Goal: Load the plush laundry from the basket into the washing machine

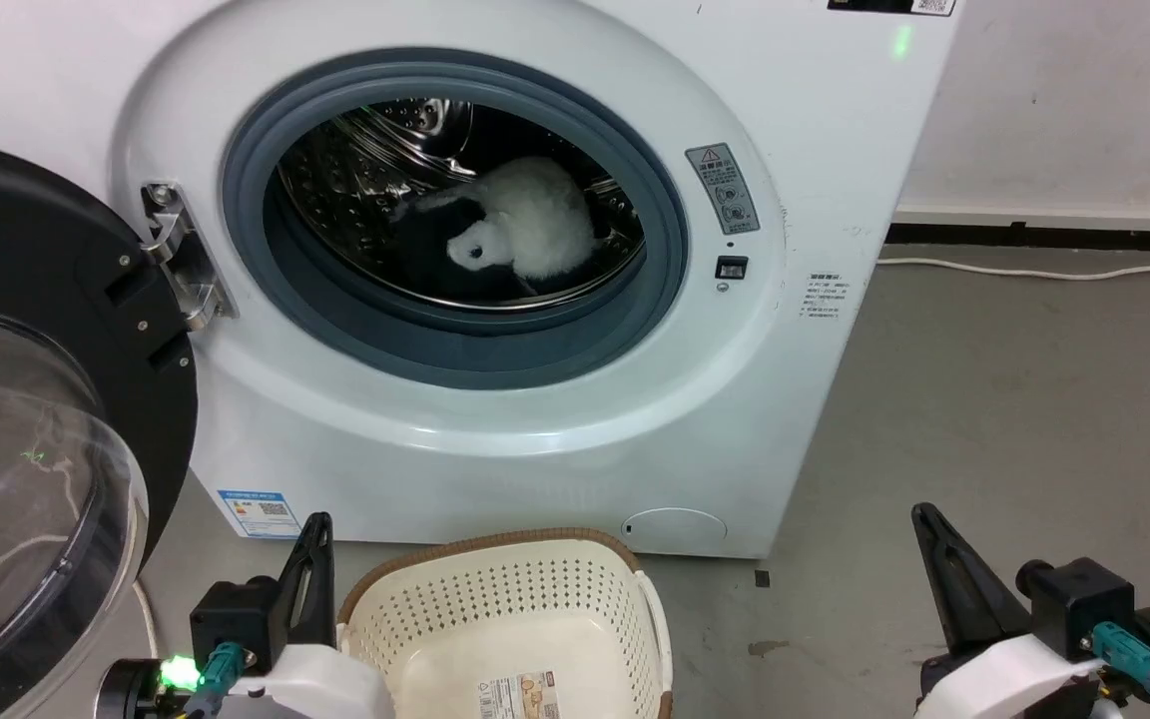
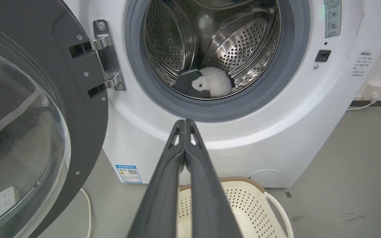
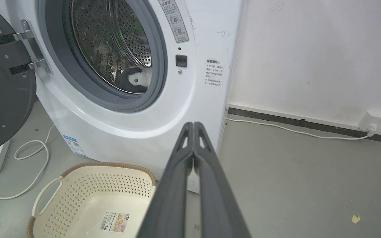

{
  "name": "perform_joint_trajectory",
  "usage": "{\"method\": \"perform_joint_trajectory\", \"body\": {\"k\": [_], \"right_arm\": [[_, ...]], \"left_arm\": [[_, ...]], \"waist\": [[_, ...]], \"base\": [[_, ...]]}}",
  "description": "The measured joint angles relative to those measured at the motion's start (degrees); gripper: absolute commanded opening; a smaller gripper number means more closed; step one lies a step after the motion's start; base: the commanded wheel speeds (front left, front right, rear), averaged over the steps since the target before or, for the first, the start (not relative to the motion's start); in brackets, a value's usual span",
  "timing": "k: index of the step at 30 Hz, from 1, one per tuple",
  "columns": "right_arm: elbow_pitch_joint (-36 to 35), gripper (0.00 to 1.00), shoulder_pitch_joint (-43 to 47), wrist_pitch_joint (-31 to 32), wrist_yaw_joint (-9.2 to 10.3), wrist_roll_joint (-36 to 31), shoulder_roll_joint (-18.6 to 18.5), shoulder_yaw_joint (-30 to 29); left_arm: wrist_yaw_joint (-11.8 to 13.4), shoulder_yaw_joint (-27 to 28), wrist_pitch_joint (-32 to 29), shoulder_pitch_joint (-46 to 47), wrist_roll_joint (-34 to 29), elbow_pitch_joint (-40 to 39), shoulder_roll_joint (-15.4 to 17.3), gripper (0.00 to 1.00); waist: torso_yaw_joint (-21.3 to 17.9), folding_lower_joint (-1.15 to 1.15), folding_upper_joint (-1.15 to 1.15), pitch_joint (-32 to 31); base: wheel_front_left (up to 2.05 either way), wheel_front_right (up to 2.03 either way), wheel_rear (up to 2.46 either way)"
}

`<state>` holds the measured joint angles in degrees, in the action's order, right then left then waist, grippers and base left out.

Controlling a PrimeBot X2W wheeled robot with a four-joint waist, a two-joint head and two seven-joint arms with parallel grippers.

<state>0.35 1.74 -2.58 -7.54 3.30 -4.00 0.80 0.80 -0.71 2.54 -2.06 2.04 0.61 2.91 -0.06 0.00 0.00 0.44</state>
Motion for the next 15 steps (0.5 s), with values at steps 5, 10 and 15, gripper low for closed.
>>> {"method": "perform_joint_trajectory", "body": {"k": [5, 10, 15], "right_arm": [[-0.02, 0.00, -0.24, 0.55, 0.01, -0.85, 0.22, -0.20], [-0.07, 0.00, -0.32, 1.49, 0.00, -1.85, 0.45, -0.40], [-0.09, 0.00, -0.94, 2.05, 0.00, -2.44, 0.59, -0.55]], "left_arm": [[-0.18, 0.10, -0.58, 0.08, -0.48, -0.12, -0.01, 0.00], [-0.46, 0.27, -1.51, 0.93, -0.96, -0.22, -0.01, 0.00], [-0.47, 0.42, -2.04, 0.94, -1.46, -0.30, -0.02, 0.00]], "waist": [[0.01, 0.00, 0.00, -0.11], [0.04, 0.00, 0.00, -0.27], [0.05, 0.00, 0.00, -0.37]], "base": [[0.00, 0.00, 0.00], [0.00, 0.00, 0.00], [0.00, 0.00, 0.00]]}}
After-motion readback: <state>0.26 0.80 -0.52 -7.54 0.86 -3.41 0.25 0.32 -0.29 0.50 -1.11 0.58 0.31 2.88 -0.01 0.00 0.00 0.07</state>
